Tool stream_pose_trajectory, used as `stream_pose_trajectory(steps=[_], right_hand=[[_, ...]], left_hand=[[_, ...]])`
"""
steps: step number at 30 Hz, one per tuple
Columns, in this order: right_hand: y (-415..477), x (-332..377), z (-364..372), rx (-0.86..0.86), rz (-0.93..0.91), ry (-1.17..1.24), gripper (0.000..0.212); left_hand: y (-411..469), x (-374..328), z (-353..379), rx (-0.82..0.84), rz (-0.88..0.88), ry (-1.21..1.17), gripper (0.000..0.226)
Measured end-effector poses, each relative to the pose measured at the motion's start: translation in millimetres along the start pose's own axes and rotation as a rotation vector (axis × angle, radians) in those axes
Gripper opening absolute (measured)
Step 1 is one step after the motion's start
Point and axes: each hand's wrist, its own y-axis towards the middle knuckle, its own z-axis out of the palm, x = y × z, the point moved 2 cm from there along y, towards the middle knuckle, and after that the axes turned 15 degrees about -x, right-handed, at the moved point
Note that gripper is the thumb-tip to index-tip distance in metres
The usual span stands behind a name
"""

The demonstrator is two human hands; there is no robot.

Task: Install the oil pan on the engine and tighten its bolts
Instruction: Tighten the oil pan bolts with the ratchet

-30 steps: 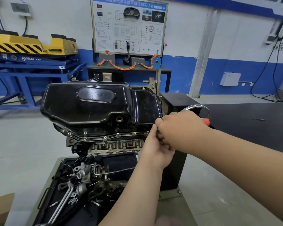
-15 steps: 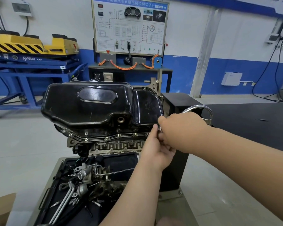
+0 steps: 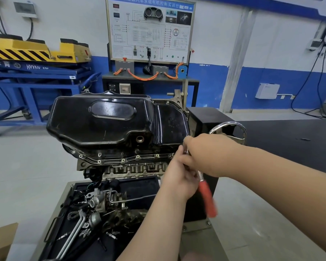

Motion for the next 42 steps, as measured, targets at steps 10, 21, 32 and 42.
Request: stream_pose_trajectory(steps=[10, 21, 32, 42], right_hand=[[-4.8, -19.8, -9.4, -0.070, -0.022, -0.078, 0.046], [3.8, -4.2, -19.6, -0.021, -0.079, -0.189, 0.033], [3.7, -14.1, -7.7, 0.028, 0.241, 0.140, 0.050], [0.6, -10.5, -16.1, 0.076, 0.019, -0.155, 0.016]], left_hand=[[-0.8, -7.5, 0.7, -0.033, -0.032, -0.001, 0.029], [-9.1, -1.5, -0.3, -0.034, 0.028, 0.044, 0.034], [-13.6, -6.4, 7.8, -0.038, -0.041, -0.027, 0.020], [-14.2, 0.3, 4.6, -0.010, -0.060, 0.010, 0.029]])
